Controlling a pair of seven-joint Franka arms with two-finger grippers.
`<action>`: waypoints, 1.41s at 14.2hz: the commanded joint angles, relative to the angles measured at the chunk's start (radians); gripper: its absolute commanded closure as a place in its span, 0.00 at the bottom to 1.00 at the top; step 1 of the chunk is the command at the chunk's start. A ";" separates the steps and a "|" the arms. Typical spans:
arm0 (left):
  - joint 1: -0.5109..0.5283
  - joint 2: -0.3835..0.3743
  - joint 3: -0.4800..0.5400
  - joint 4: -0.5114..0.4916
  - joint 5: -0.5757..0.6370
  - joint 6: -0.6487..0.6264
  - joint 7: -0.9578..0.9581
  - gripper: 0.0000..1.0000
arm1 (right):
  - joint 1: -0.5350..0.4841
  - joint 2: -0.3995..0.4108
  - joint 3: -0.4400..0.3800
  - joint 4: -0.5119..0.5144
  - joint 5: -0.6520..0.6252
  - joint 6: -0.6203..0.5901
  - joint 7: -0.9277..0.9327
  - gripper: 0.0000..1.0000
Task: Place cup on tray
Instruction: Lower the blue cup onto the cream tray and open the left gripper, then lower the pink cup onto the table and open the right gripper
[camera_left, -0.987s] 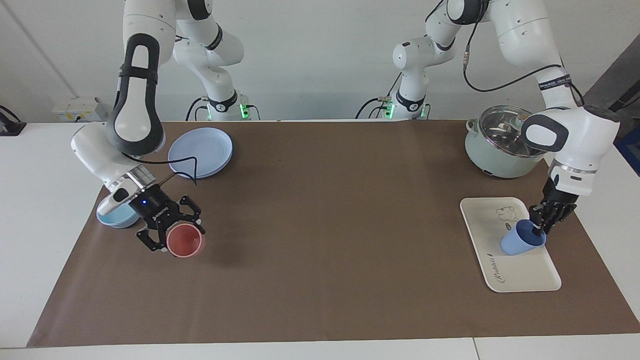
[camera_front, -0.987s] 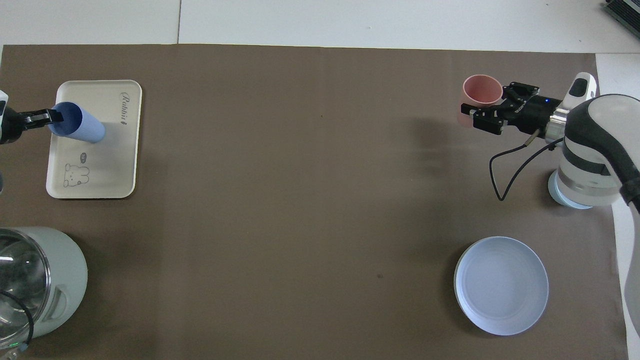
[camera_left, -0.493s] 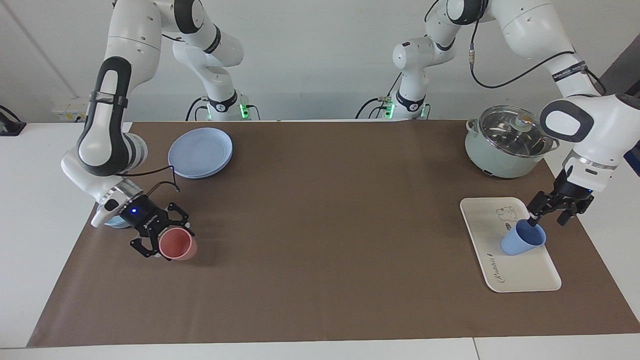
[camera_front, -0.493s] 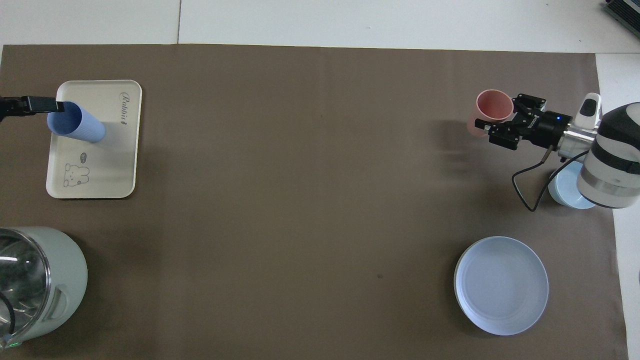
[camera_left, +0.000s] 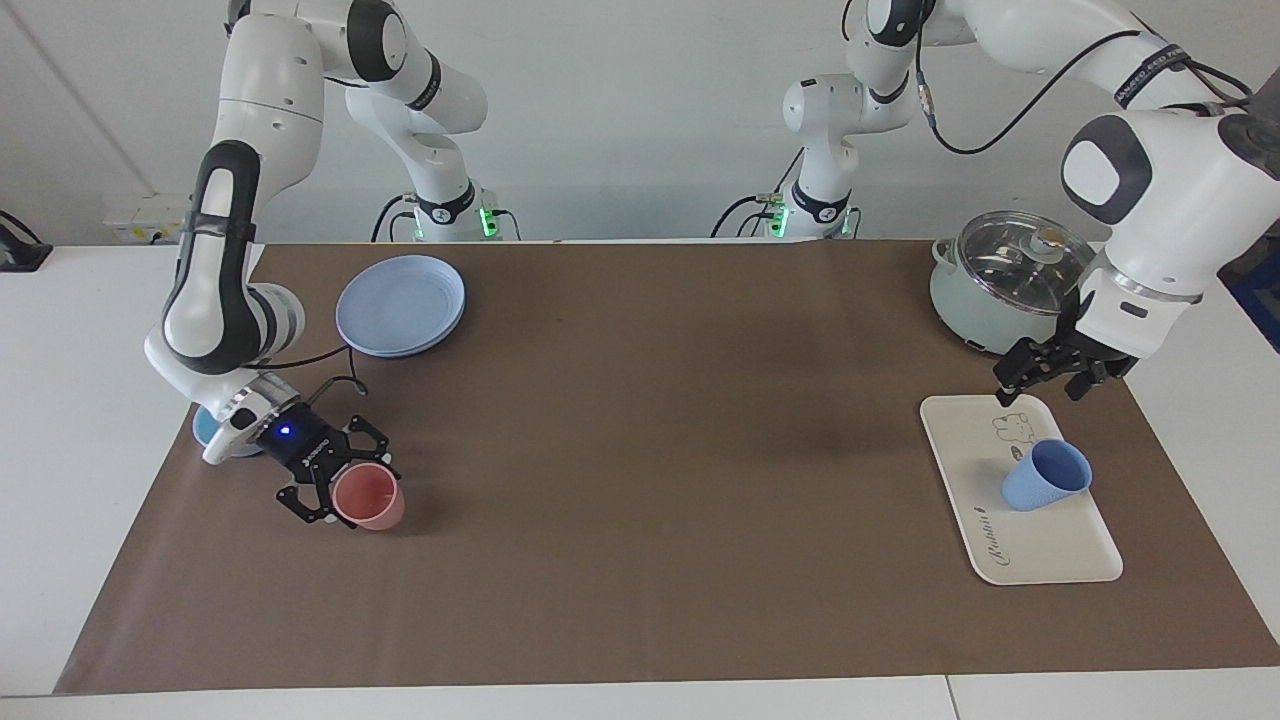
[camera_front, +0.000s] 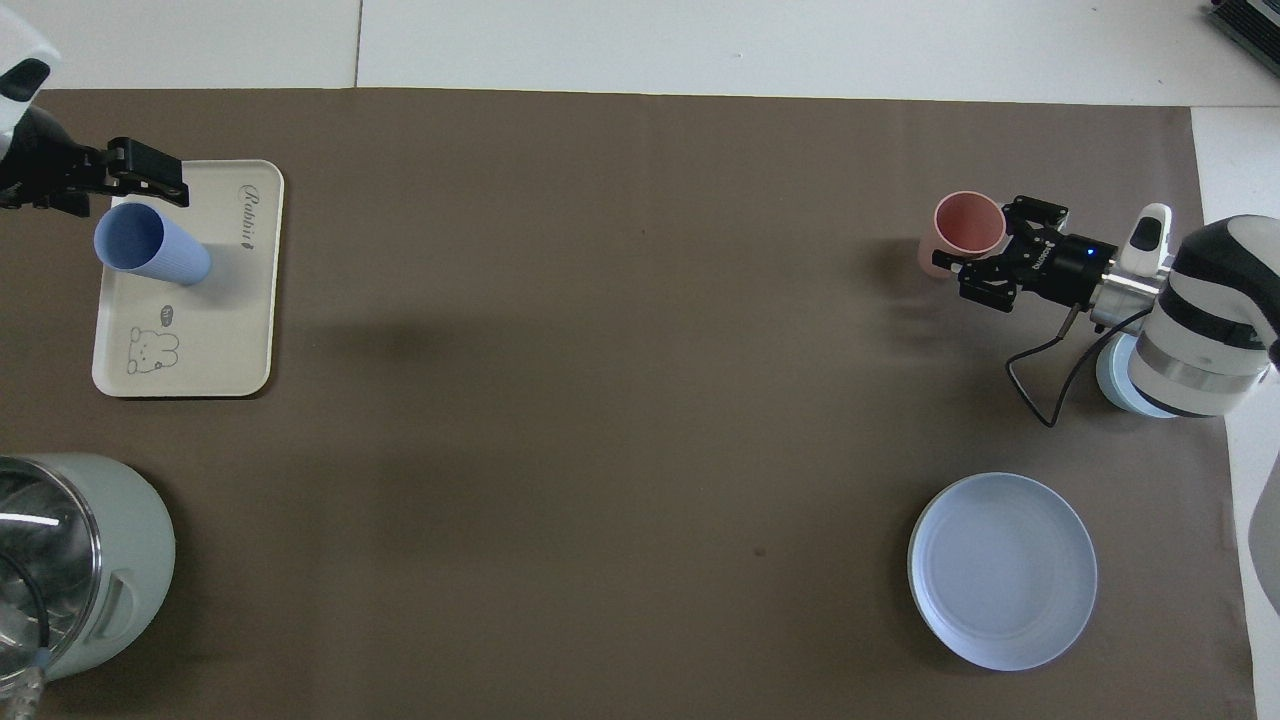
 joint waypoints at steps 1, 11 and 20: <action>-0.023 -0.123 0.010 -0.075 0.021 -0.046 -0.030 0.00 | -0.011 -0.015 0.004 -0.036 0.028 -0.017 -0.066 1.00; -0.033 -0.328 0.015 -0.275 0.042 -0.183 -0.021 0.00 | -0.003 -0.099 0.000 -0.052 -0.033 -0.003 0.115 0.00; -0.021 -0.323 0.012 -0.275 0.091 -0.133 0.011 0.00 | 0.056 -0.262 0.008 0.000 -0.476 0.125 0.779 0.00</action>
